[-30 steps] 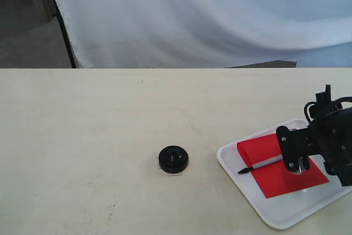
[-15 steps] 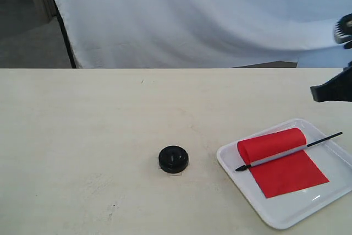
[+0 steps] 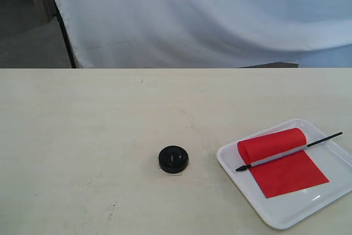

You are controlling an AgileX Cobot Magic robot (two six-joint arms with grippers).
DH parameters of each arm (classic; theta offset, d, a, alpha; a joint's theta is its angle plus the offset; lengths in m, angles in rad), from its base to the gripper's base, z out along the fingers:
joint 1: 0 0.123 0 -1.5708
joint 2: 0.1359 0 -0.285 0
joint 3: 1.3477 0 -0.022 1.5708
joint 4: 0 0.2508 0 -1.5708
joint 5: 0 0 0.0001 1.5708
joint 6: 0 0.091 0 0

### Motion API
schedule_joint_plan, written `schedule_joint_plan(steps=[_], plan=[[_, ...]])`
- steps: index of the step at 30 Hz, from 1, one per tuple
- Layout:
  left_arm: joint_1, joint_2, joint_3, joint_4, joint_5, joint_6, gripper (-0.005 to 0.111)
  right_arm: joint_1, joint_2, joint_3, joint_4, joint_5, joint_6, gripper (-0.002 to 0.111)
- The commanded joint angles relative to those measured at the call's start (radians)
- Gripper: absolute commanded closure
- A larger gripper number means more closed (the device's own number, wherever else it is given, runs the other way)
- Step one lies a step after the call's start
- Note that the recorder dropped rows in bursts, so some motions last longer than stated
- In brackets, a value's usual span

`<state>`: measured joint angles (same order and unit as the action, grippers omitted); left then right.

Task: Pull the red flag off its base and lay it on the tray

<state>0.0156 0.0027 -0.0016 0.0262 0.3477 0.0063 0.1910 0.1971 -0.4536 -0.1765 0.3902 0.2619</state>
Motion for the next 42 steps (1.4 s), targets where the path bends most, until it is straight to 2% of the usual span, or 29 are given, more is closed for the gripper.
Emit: schedule_joint_plan(steps=[1, 6, 11, 21, 23, 42], plan=[[-0.004, -0.003, 0.002, 0.004, -0.005, -0.006, 0.107, -0.008, -0.197, 0.096, 0.012, -0.12, 0.002, 0.109], [-0.004, -0.003, 0.002, 0.004, -0.005, -0.006, 0.107, -0.011, -0.197, 0.129, 0.06, -0.208, 0.026, 0.109], [-0.004, -0.003, 0.002, 0.004, -0.005, -0.006, 0.107, -0.011, -0.197, 0.145, 0.128, -0.186, 0.044, 0.109], [-0.004, -0.003, 0.002, 0.004, -0.005, -0.006, 0.107, -0.011, -0.197, 0.454, 0.098, -0.451, 0.028, 0.109], [-0.004, -0.003, 0.002, 0.004, -0.005, -0.006, 0.107, -0.011, -0.197, 0.454, 0.093, -0.361, 0.021, 0.109], [-0.004, -0.003, 0.002, 0.004, -0.005, -0.006, 0.107, -0.011, -0.197, 0.454, -0.009, -0.163, -0.057, 0.109]])
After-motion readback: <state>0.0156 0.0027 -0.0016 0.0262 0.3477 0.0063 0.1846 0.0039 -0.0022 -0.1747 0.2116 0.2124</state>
